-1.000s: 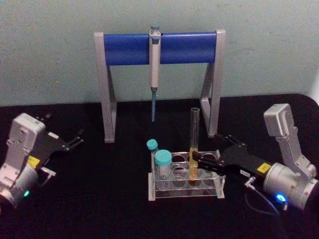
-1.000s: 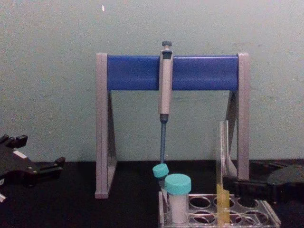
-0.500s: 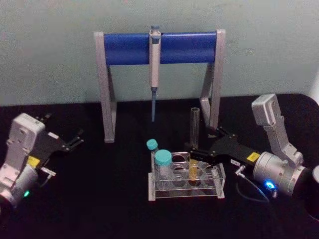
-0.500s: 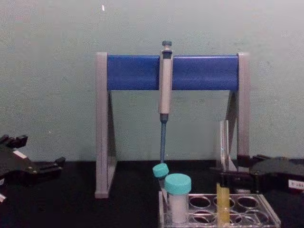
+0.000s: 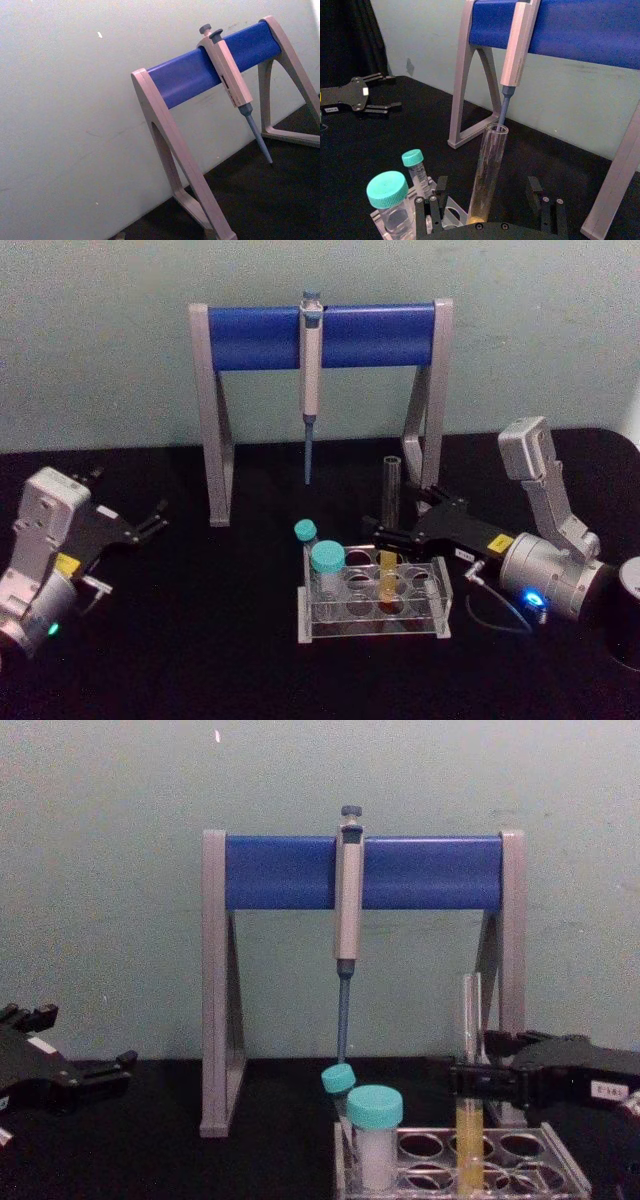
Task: Pick up the test tube from the test tube rack, shake it, then place it back into the test tube rack.
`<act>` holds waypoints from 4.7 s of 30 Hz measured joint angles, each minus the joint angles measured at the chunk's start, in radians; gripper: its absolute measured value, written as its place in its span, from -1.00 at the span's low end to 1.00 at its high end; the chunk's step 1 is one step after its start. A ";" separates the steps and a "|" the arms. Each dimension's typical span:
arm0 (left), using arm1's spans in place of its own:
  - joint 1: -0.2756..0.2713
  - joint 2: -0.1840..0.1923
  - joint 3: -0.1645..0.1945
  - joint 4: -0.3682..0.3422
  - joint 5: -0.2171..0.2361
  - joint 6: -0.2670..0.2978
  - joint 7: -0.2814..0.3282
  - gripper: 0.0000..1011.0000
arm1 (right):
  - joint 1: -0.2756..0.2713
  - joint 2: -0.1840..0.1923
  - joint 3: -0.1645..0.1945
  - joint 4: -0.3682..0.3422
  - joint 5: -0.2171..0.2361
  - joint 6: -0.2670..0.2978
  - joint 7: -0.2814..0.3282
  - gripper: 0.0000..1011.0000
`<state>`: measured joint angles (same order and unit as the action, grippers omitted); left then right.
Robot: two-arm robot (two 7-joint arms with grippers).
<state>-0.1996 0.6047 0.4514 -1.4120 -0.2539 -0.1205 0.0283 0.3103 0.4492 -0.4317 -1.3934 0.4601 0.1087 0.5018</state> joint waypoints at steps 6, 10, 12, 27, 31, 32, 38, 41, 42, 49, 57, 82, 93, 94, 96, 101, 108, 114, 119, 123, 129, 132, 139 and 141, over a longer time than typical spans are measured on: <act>0.000 0.000 0.000 0.000 0.000 0.000 0.000 1.00 | 0.003 -0.002 -0.005 0.003 0.001 0.000 0.000 0.98; 0.000 0.000 0.000 0.000 0.000 0.000 0.000 1.00 | 0.003 -0.002 -0.005 0.003 0.001 0.000 0.000 0.98; 0.000 0.000 0.000 0.000 0.000 0.000 0.000 1.00 | 0.003 -0.002 -0.005 0.003 0.001 0.000 0.000 0.98; 0.000 0.000 0.000 0.000 0.000 0.000 0.000 1.00 | 0.002 -0.001 -0.003 0.003 0.003 0.000 -0.001 0.72; 0.000 0.000 0.000 0.000 0.000 0.000 0.000 1.00 | 0.002 -0.001 -0.003 0.002 0.003 0.000 -0.002 0.51; 0.000 0.000 0.000 0.000 0.000 0.000 0.000 1.00 | 0.002 -0.001 -0.002 0.002 0.003 0.000 -0.002 0.39; 0.000 0.000 0.000 0.000 0.000 0.000 0.000 1.00 | 0.002 -0.001 -0.002 0.002 0.003 0.000 -0.002 0.08; 0.000 0.000 0.000 0.000 0.000 0.000 0.000 1.00 | 0.002 -0.001 -0.002 0.001 0.003 0.000 -0.002 -0.13; 0.000 0.000 0.000 0.000 0.000 0.000 0.000 1.00 | 0.002 -0.001 -0.002 0.001 0.003 0.000 -0.002 -0.24; 0.000 0.000 0.000 0.000 0.000 0.000 0.000 1.00 | 0.002 -0.001 -0.002 0.001 0.004 -0.001 -0.001 -0.53; 0.000 0.000 0.000 0.000 0.000 0.000 0.000 1.00 | 0.002 -0.001 -0.002 0.001 0.004 0.000 -0.001 -0.53; 0.000 0.000 0.000 0.000 0.000 0.000 0.000 1.00 | -0.030 0.011 -0.007 -0.027 -0.005 -0.079 0.018 -0.53; 0.000 0.000 0.000 0.000 0.000 0.000 0.000 1.00 | -0.048 0.015 0.005 -0.047 -0.006 -0.107 0.019 -0.53; 0.000 0.000 0.000 0.000 0.000 0.000 0.000 1.00 | -0.049 0.016 0.006 -0.050 -0.006 -0.109 0.019 -0.53; 0.000 0.000 0.000 0.000 0.000 0.000 0.000 1.00 | -0.051 0.017 0.010 -0.060 -0.006 -0.111 0.019 -0.53; 0.000 0.000 0.000 0.000 0.000 0.000 0.000 1.00 | -0.055 0.024 0.022 -0.095 -0.003 -0.111 0.013 -0.53; 0.000 0.000 0.000 0.000 0.000 0.000 0.000 1.00 | -0.059 0.029 0.040 -0.140 0.001 -0.111 -0.005 -0.53; 0.000 0.000 0.000 0.000 0.000 0.000 0.000 1.00 | -0.060 0.028 0.054 -0.172 0.000 -0.100 -0.030 -0.53; 0.000 0.000 0.000 0.000 0.000 0.000 0.000 1.00 | -0.058 0.025 0.058 -0.180 0.000 -0.094 -0.037 -0.53; 0.000 0.000 0.000 0.000 0.000 0.000 0.000 1.00 | -0.053 0.021 0.058 -0.180 0.000 -0.091 -0.037 -0.53; 0.000 0.000 0.000 0.000 0.000 0.000 0.000 1.00 | -0.046 0.017 0.056 -0.176 0.001 -0.086 -0.034 -0.53; 0.000 0.000 0.000 0.000 0.000 0.000 0.000 1.00 | -0.044 0.017 0.055 -0.175 0.003 -0.085 -0.030 -0.53; 0.000 0.000 0.000 0.000 0.000 0.000 0.000 1.00 | -0.041 0.021 0.052 -0.176 0.008 -0.082 -0.024 -0.53; 0.000 0.000 0.000 0.000 0.000 0.000 0.000 1.00 | -0.041 0.021 0.051 -0.176 0.008 -0.082 -0.024 -0.53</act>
<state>-0.1995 0.6047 0.4514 -1.4120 -0.2539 -0.1205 0.0283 0.2692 0.4706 -0.3807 -1.5699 0.4677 0.0268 0.4781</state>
